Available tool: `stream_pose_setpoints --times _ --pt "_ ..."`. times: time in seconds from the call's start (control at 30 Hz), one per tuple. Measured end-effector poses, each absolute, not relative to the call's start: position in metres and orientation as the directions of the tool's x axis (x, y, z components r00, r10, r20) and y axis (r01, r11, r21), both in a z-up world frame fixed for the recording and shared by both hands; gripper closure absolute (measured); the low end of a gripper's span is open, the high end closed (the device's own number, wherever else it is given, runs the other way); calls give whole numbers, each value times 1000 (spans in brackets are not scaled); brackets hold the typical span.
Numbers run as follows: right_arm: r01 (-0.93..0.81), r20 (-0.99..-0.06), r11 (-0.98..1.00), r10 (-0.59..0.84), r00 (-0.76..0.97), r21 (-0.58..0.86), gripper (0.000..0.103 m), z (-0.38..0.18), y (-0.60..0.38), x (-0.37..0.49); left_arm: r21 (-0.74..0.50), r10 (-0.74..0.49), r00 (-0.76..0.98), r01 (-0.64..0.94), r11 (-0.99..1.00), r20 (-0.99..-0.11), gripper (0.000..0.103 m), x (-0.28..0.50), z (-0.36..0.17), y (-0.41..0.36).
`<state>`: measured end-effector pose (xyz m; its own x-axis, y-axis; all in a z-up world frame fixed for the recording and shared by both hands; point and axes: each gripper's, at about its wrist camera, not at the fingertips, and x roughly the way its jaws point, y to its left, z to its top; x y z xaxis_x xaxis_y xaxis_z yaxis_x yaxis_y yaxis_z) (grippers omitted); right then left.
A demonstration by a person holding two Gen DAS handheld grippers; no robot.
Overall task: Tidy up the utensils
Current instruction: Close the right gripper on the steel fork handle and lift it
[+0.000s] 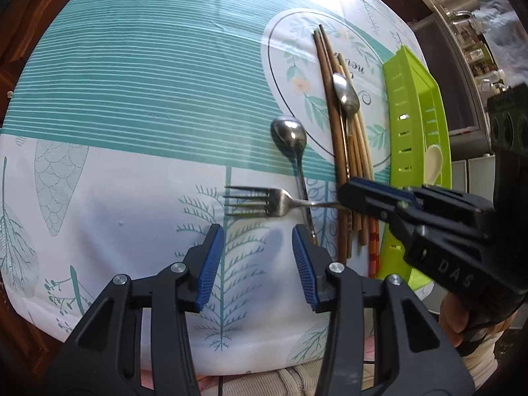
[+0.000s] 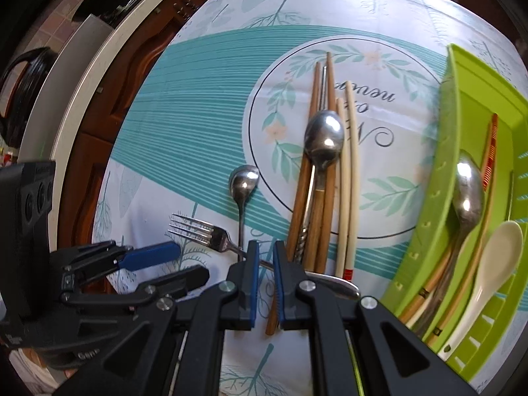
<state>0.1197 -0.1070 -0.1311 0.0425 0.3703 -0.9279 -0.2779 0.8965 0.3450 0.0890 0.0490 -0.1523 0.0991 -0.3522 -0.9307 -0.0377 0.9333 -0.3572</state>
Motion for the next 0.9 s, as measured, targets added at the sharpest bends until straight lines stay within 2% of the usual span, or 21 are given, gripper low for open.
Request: stream_pose_setpoints --times 0.17,0.23,0.3,0.43,0.73,0.9 --pt "-339 -922 870 386 17 358 94 -134 -104 120 -360 -350 134 -54 931 -927 64 102 -153 55" --pt "-372 -925 861 380 17 347 85 -133 -102 119 -360 -349 147 -53 932 -926 64 107 -153 55" --pt "-415 -928 845 374 11 336 82 -131 -98 118 -358 -347 154 -55 932 -925 64 112 -154 55" --pt "-486 -935 818 354 2 309 82 -129 -91 114 -352 -340 160 -56 934 -927 64 118 -155 55" --pt "-739 -980 663 199 20 120 82 -136 -51 97 -336 -319 178 -72 939 -931 64 115 -150 66" --pt "-801 -989 597 139 52 41 82 -141 -36 89 -325 -305 201 -75 943 -931 64 111 -141 75"
